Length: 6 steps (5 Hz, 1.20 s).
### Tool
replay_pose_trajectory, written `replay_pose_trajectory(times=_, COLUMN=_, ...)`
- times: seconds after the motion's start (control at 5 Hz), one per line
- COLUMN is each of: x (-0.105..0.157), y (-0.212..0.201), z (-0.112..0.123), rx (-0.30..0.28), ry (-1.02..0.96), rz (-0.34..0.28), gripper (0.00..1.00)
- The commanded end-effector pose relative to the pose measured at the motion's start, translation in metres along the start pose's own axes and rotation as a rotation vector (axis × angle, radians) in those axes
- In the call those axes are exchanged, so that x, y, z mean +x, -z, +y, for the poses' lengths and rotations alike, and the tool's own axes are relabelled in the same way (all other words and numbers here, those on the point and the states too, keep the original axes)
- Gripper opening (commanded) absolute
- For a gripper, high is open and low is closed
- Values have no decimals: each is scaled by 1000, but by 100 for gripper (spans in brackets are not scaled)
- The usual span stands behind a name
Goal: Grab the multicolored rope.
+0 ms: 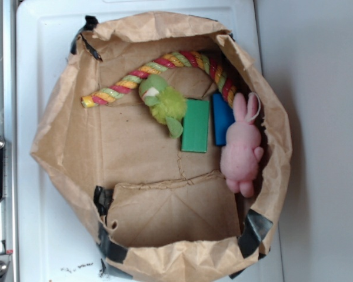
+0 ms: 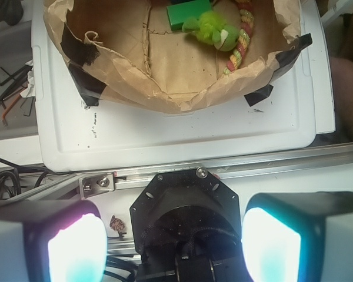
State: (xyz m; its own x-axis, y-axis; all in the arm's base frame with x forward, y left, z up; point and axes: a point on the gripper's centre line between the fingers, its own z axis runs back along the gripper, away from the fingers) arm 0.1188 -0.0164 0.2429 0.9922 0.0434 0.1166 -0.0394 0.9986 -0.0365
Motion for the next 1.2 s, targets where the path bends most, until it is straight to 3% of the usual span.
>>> replay_pose_trajectory(times=0.0, x=0, y=0, z=0, rx=0, ry=0, rz=0, gripper=100)
replay_pose_trajectory(times=0.4, x=98, y=23, z=9, rx=19, ry=-39, rz=-32, gripper=100)
replay_pose_trajectory(times=0.6, x=147, y=45, z=17, rx=63, ry=6, rz=-60, gripper=100)
replay_pose_trajectory(times=0.8, x=168, y=72, z=24, rx=101, ry=77, rz=-83, gripper=100)
replay_pose_trajectory(times=1.0, x=171, y=87, z=30, rx=102, ry=126, rz=-113, gripper=100)
